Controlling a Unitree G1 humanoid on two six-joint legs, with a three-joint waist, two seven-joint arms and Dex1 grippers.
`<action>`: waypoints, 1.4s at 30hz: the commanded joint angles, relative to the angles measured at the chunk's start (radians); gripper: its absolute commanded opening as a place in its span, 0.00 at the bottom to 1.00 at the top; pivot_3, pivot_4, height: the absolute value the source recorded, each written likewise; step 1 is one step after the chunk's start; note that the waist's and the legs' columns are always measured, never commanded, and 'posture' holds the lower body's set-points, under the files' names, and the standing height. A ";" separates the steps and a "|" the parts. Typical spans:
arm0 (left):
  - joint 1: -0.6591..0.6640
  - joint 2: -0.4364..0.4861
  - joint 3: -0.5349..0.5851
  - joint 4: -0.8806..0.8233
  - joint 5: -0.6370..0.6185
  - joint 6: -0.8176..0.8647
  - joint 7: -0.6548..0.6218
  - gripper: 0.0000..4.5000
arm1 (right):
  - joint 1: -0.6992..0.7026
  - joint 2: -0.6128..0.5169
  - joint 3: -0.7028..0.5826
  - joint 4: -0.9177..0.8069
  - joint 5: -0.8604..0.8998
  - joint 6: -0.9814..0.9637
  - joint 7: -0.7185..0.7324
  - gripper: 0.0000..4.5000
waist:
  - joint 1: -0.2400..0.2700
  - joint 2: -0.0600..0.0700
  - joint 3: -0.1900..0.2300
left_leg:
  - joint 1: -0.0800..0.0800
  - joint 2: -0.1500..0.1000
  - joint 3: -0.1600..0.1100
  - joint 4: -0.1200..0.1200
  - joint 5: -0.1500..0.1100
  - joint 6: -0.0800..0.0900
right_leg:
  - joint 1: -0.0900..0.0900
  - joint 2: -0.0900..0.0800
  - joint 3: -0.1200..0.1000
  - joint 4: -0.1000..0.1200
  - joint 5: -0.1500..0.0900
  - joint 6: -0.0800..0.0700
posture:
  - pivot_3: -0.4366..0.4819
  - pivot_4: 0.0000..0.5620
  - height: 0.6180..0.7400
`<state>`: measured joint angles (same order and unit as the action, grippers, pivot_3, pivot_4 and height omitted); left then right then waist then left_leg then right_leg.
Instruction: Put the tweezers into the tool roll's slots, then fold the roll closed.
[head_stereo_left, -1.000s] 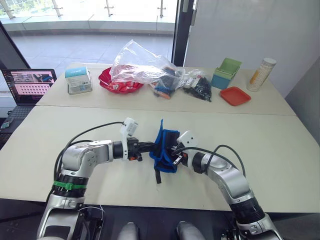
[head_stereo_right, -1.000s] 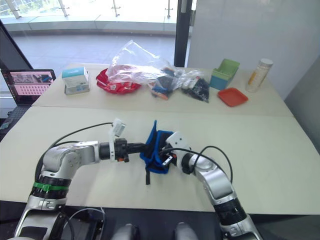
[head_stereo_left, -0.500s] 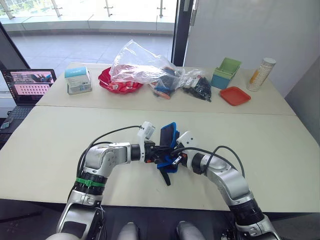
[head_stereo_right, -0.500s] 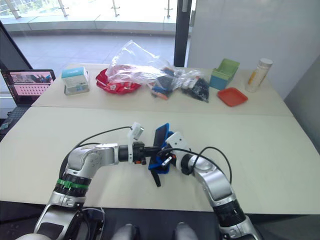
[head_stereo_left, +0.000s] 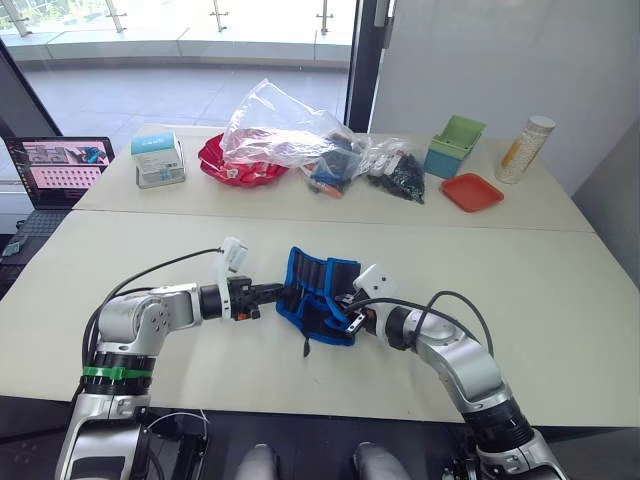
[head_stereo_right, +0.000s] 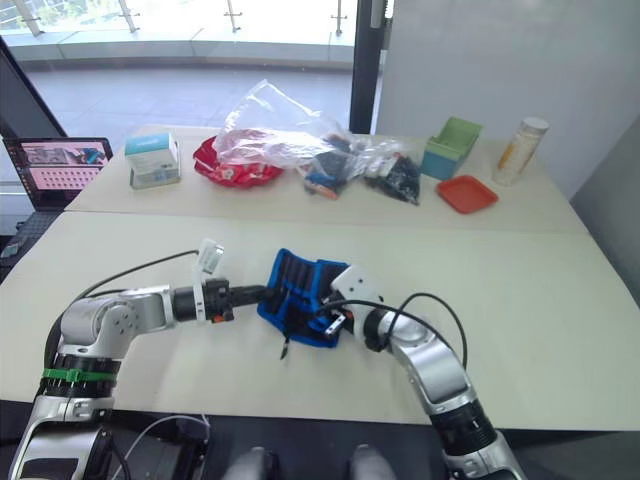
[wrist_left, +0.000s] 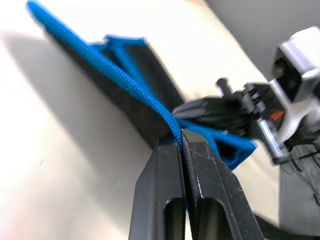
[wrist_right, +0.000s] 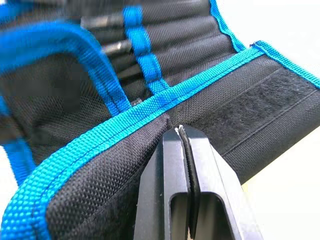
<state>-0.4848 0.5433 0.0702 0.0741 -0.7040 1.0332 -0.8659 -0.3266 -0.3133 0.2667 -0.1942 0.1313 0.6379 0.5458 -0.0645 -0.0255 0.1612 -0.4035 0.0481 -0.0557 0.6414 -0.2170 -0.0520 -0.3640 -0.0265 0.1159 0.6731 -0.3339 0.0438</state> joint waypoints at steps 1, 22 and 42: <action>0.007 -0.004 0.002 -0.059 0.003 -0.029 0.005 0.01 | 0.045 -0.007 0.048 0.008 0.008 -0.009 0.043 0.00 | 0.002 0.000 0.000 | -0.001 0.000 0.000 0.000 0.000 0.000 | -0.001 0.000 0.000 0.000 0.000 0.000 | 0.48 0.27 0.81; 0.003 -0.038 -0.016 -0.116 -0.010 -0.033 0.024 0.01 | 0.054 0.028 -0.015 -0.011 0.097 -0.038 0.091 0.00 | 0.009 0.000 0.002 | -0.004 0.000 0.001 0.000 0.001 -0.001 | -0.005 0.000 0.000 0.001 0.000 0.000 | 0.48 0.27 0.81; -0.116 -0.169 -0.179 -0.042 0.072 -0.099 0.021 0.01 | -0.043 0.030 -0.077 0.203 0.072 -0.047 0.037 0.00 | 0.025 0.000 0.004 | -0.005 -0.002 0.000 0.001 0.003 -0.004 | -0.006 -0.001 0.000 0.004 0.000 0.000 | 0.48 0.27 0.81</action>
<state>-0.5806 0.3911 -0.0866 0.0299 -0.6522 0.9724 -0.8384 -0.4059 -0.2805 0.1869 -0.0220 0.2109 0.5521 0.5964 -0.0391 -0.0257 0.1648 -0.4089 0.0463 -0.0557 0.6421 -0.2141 -0.0564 -0.3698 -0.0275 0.1162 0.6772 -0.3336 0.0434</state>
